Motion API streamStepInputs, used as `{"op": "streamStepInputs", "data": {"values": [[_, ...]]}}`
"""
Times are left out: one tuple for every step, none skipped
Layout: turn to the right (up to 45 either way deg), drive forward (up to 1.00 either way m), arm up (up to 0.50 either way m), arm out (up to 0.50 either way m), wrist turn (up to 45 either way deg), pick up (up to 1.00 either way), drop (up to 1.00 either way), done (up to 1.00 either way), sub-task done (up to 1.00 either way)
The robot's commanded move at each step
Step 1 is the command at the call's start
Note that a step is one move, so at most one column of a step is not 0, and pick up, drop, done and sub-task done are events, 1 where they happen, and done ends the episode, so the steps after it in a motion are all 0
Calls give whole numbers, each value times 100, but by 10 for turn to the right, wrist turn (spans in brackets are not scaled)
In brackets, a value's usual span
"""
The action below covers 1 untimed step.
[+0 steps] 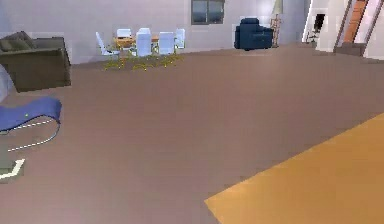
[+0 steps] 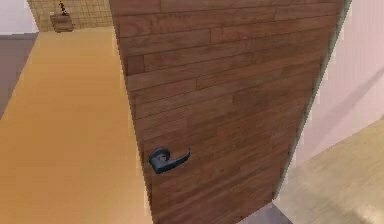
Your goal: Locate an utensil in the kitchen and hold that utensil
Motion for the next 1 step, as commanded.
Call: {"op": "streamStepInputs", "data": {"values": [[120, 0, 0, 0, 0, 0, 0, 0, 0]]}}
